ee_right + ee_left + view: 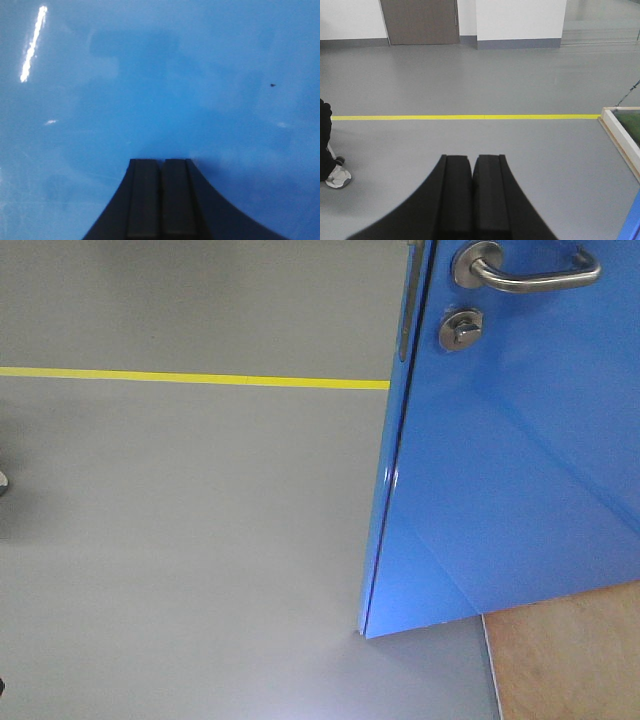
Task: Move to blue door and open it
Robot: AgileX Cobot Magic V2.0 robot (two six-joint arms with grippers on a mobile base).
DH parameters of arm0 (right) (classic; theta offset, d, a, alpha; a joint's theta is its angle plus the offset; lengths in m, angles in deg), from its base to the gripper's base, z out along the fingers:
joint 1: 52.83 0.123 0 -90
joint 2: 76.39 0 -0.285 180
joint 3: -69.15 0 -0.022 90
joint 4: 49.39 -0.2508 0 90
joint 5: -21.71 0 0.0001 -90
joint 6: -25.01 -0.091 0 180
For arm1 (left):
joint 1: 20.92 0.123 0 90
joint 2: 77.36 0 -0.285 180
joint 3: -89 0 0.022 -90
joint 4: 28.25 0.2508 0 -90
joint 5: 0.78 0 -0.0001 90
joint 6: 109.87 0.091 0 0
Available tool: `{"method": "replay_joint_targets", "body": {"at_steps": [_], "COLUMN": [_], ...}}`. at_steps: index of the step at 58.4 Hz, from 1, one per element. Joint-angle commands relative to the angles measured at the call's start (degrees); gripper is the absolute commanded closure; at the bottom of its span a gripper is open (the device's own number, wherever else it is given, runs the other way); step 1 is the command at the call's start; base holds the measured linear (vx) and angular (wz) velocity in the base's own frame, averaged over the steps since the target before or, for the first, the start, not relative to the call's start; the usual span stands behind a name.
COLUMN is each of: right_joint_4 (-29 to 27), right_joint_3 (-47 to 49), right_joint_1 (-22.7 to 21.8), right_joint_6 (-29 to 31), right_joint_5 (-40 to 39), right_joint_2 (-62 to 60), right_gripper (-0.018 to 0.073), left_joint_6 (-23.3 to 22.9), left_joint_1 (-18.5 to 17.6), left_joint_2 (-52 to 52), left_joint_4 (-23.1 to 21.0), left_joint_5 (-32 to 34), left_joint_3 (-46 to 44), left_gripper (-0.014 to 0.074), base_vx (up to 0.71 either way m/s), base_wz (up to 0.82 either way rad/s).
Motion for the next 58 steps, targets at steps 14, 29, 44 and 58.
{"method": "replay_joint_targets", "body": {"at_steps": [14, 29, 44, 58], "right_joint_4": [0.0, 0.0, 0.0, 0.0], "right_joint_3": [1.9, 1.9, 1.9, 1.9], "right_joint_1": [0.1, 0.1, 0.1, 0.1], "right_joint_6": [0.4, 0.4, 0.4, 0.4], "right_joint_5": [-2.2, -2.2, -2.2, -2.2], "right_joint_2": [-1.8, -1.8, -1.8, -1.8], "right_gripper": [0.0548, 0.0548, 0.0548, 0.0548], "left_joint_6": [-0.4, -0.4, -0.4, -0.4], "left_joint_1": [-0.1, -0.1, -0.1, -0.1], "left_joint_2": [0.7, 0.7, 0.7, 0.7], "left_joint_4": [-0.2, -0.2, -0.2, -0.2], "left_joint_5": [4.8, 4.8, 4.8, 4.8], "left_joint_3": [-1.5, -1.5, -1.5, -1.5], "left_gripper": [0.0524, 0.0524, 0.0524, 0.0524], "base_vx": [0.23, 0.23, 0.24, 0.23], "base_wz": [0.02, 0.02, 0.02, 0.00]}}
